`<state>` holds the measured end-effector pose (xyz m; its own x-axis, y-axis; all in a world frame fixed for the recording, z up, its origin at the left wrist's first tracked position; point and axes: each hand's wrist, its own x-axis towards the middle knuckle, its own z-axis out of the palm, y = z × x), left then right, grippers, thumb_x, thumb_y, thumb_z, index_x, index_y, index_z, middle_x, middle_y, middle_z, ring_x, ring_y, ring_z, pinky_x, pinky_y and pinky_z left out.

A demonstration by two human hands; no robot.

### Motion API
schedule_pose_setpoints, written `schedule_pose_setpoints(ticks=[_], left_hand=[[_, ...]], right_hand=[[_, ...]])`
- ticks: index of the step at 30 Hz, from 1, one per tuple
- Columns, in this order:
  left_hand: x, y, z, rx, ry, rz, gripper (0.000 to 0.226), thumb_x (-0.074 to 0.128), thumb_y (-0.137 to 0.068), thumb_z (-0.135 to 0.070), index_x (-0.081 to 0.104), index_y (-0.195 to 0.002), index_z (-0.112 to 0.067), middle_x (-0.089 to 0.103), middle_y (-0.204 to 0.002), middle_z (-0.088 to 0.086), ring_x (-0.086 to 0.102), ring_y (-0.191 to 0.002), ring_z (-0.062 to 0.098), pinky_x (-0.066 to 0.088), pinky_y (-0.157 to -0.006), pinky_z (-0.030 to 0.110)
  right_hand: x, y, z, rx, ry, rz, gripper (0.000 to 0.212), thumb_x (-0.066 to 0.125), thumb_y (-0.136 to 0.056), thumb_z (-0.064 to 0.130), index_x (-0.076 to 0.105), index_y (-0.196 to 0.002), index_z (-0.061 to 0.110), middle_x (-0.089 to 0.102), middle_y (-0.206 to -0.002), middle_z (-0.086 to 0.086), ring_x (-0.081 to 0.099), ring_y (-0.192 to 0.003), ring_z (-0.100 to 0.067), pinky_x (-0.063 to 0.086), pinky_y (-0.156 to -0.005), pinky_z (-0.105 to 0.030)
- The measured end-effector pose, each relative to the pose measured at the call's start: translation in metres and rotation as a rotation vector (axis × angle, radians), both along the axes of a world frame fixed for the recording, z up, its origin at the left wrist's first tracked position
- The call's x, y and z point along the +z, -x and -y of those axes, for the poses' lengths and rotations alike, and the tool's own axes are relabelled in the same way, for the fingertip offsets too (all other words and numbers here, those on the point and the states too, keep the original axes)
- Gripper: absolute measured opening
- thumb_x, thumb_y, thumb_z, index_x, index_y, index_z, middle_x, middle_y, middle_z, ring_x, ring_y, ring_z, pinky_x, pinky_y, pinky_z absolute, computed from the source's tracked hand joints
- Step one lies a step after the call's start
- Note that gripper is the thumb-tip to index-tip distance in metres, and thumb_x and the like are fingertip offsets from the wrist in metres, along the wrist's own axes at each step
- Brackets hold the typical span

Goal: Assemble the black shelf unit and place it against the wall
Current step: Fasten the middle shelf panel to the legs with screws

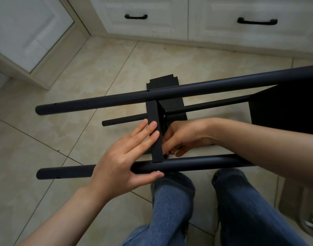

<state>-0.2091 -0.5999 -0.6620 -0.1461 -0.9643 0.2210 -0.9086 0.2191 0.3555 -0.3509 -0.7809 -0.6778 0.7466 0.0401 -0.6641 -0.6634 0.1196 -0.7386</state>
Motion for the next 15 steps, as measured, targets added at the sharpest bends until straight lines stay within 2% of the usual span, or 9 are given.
schedule_pose_setpoints(ticks=[3,6,12,15], left_hand=[[-0.0001,0.0005,-0.0006,-0.001,0.001,0.005,0.080,0.072,-0.086,-0.052,0.047,-0.145,-0.005,0.038,-0.159,0.009,0.031,-0.151,0.024,0.038,-0.117,0.038],[0.0002,0.0003,0.0002,-0.001,0.002,0.005,0.080,0.072,-0.086,-0.051,0.047,-0.145,-0.004,0.038,-0.158,0.010,0.031,-0.151,0.024,0.037,-0.117,0.037],[-0.0009,0.0007,-0.0016,-0.005,0.013,0.009,0.080,0.072,-0.086,-0.051,0.047,-0.145,-0.003,0.039,-0.158,0.011,0.031,-0.150,0.025,0.038,-0.117,0.037],[-0.0008,0.0005,-0.0014,-0.003,0.005,0.008,0.080,0.072,-0.086,-0.052,0.047,-0.145,-0.004,0.038,-0.158,0.010,0.031,-0.150,0.025,0.038,-0.117,0.037]], right_hand=[[-0.0009,0.0023,-0.0002,0.010,0.001,0.002,0.010,0.068,-0.091,0.022,0.072,-0.090,0.014,0.069,-0.085,0.002,0.060,-0.074,-0.007,0.049,-0.077,-0.025],[-0.0022,0.0020,-0.0007,-0.003,-0.076,0.015,0.010,0.065,-0.093,0.017,0.071,-0.097,0.010,0.068,-0.089,-0.002,0.059,-0.087,-0.015,0.049,-0.081,-0.028],[-0.0037,0.0008,-0.0041,0.026,-0.040,0.016,0.012,0.065,-0.093,0.021,0.070,-0.086,0.012,0.065,-0.081,-0.001,0.059,-0.077,-0.012,0.047,-0.082,-0.031],[-0.0036,0.0020,-0.0041,0.029,-0.057,0.019,0.013,0.063,-0.095,0.020,0.069,-0.096,0.009,0.066,-0.087,-0.003,0.060,-0.084,-0.015,0.048,-0.084,-0.031]])
